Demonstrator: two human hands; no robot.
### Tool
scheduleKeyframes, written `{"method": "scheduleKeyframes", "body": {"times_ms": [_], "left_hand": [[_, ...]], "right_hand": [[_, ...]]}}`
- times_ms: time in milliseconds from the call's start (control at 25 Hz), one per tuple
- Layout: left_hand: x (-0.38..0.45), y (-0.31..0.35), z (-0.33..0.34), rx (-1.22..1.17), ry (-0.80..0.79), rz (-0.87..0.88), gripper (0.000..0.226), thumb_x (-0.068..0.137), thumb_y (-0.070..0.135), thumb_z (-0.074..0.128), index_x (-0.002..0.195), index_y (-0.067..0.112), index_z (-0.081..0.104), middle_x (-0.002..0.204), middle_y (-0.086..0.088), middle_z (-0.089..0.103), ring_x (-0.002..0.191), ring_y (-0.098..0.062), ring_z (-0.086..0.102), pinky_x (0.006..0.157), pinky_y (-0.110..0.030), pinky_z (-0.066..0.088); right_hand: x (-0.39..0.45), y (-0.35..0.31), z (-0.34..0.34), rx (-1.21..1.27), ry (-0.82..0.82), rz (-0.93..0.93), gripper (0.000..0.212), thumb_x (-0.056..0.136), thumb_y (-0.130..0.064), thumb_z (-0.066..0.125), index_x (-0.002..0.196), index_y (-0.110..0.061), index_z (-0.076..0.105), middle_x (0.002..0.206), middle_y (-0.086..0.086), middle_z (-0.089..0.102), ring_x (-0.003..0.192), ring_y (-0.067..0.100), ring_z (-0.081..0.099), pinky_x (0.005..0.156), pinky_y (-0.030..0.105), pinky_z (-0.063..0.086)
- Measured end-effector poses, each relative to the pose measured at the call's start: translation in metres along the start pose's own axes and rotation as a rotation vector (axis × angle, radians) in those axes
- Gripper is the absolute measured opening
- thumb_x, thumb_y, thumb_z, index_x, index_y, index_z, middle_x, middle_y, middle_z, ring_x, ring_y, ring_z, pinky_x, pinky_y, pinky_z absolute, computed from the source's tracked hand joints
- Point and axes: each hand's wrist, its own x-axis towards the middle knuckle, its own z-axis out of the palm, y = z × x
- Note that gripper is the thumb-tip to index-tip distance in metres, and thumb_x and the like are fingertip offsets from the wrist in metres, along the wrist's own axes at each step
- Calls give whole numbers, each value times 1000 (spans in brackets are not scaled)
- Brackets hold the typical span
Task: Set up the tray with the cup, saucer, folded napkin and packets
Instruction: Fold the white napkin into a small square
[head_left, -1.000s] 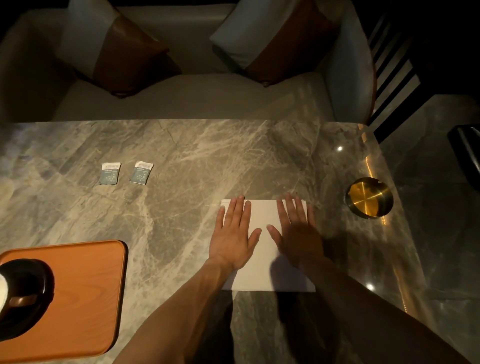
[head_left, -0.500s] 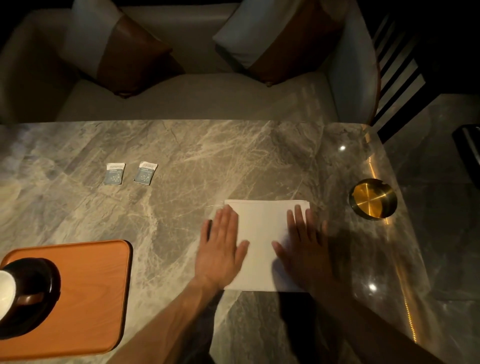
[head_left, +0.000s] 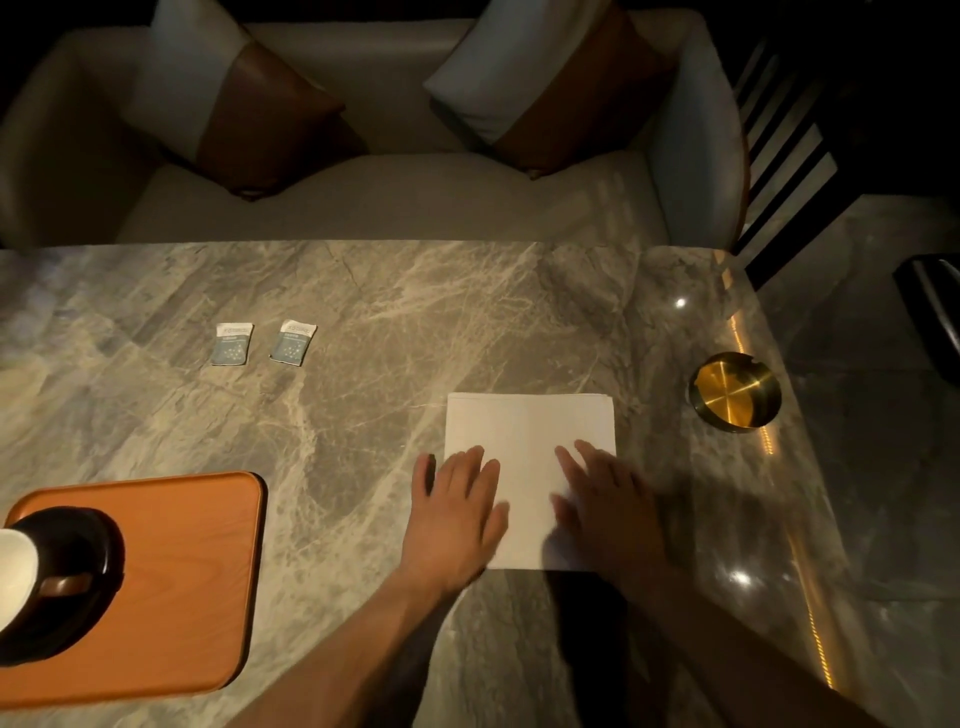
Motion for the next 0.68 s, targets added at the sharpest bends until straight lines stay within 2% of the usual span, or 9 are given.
{"method": "scheduleKeyframes", "body": {"times_ms": [40, 80, 120, 200, 280, 360, 440, 560, 680], "left_hand": [[14, -8, -9, -27, 35, 10, 39, 96, 39, 44, 129, 21, 55, 131, -6, 54, 118, -29, 53, 107, -48, 28], [31, -16, -20, -48, 46, -2, 34, 93, 36, 49, 123, 22, 57, 121, -4, 56, 108, -29, 56, 98, -45, 35], [50, -23, -31, -43, 28, -23, 35, 91, 35, 53, 124, 22, 57, 120, -5, 56, 107, -29, 55, 93, -44, 39], [84, -33, -49, -7, -62, -75, 50, 88, 36, 61, 135, 23, 50, 131, -6, 51, 118, -30, 49, 97, -44, 39], [113, -42, -63, 20, -234, -131, 63, 85, 33, 68, 141, 24, 42, 136, -7, 47, 121, -31, 49, 98, -46, 39], [130, -46, -70, 82, -366, -134, 64, 83, 28, 70, 140, 25, 42, 127, -8, 49, 114, -30, 53, 90, -41, 41], [137, -47, -69, 99, -401, -129, 60, 83, 30, 71, 137, 25, 45, 122, -7, 51, 111, -28, 54, 84, -38, 41], [140, -47, -65, 121, -372, -114, 58, 82, 34, 71, 134, 22, 47, 120, -8, 53, 110, -29, 54, 80, -37, 40], [143, -47, -65, 129, -364, -101, 52, 82, 35, 69, 127, 18, 51, 118, -9, 56, 111, -29, 53, 76, -36, 37]], "right_hand": [[14, 6, -10, -3, -2, -24, 58, 96, -47, 41, 148, -24, 38, 152, 9, 42, 130, 34, 49, 104, 52, 42], [30, 13, -21, -12, -38, -20, 61, 95, -45, 47, 151, -26, 32, 156, 9, 36, 135, 35, 43, 107, 53, 38], [46, 19, -31, -18, -101, 6, 70, 93, -47, 52, 154, -28, 23, 161, 8, 24, 142, 36, 31, 112, 55, 30], [76, 30, -47, 18, -234, 65, 90, 86, -53, 62, 155, -31, 9, 165, 1, 9, 150, 32, 12, 117, 57, 19], [97, 36, -58, 27, -323, 46, 97, 81, -50, 70, 155, -30, 11, 163, 2, 19, 146, 30, 25, 114, 52, 29], [109, 39, -62, -38, -345, 11, 93, 79, -46, 74, 153, -29, 19, 156, 2, 31, 136, 29, 40, 103, 42, 41], [114, 40, -62, -72, -348, 7, 86, 79, -44, 75, 150, -30, 28, 151, 3, 36, 130, 28, 45, 98, 39, 45], [115, 39, -58, -82, -327, 11, 79, 80, -43, 75, 146, -32, 33, 146, 5, 40, 125, 30, 49, 97, 41, 47], [116, 39, -57, -81, -306, 27, 79, 78, -43, 76, 144, -32, 34, 144, 7, 41, 128, 32, 43, 98, 42, 45]]}}
